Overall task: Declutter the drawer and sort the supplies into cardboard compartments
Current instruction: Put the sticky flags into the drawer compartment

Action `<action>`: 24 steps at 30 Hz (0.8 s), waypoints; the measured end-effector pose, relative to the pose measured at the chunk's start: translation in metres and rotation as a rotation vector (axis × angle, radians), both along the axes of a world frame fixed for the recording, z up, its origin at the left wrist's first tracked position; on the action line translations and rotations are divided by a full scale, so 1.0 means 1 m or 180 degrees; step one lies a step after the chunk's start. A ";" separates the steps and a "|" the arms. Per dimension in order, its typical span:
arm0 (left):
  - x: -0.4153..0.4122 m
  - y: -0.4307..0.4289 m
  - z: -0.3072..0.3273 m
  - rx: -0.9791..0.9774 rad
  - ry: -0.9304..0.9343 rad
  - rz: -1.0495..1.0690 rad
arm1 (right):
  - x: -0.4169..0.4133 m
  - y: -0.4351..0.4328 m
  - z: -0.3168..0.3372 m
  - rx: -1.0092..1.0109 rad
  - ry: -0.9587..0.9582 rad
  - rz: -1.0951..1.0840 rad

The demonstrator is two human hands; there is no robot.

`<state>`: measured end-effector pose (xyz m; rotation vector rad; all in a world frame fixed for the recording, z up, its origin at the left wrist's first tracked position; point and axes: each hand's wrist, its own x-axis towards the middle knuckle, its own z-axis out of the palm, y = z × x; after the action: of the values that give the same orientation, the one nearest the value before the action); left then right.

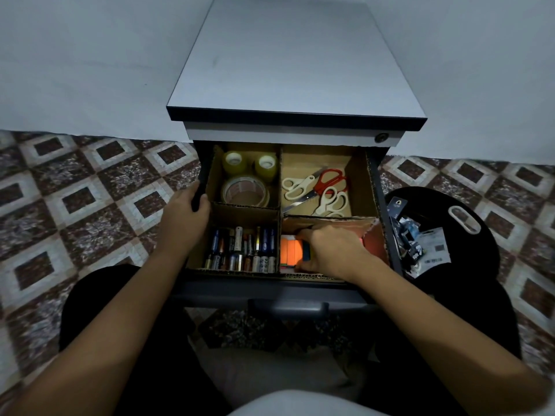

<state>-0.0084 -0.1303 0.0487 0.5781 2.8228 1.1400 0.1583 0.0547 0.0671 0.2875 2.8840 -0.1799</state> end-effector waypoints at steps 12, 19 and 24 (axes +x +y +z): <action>0.000 0.000 -0.001 0.0017 -0.0036 0.0004 | -0.005 -0.001 0.003 0.0226 -0.0128 0.0151; -0.001 0.000 -0.001 0.0023 -0.0033 0.0014 | -0.004 0.000 0.001 0.0149 -0.0045 0.0109; -0.002 0.000 -0.002 0.0007 -0.0013 -0.0007 | -0.006 -0.002 0.000 0.0075 0.0021 0.0081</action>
<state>-0.0101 -0.1304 0.0467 0.5778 2.8171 1.1427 0.1526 0.0529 0.0675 0.2547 2.8965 -0.1425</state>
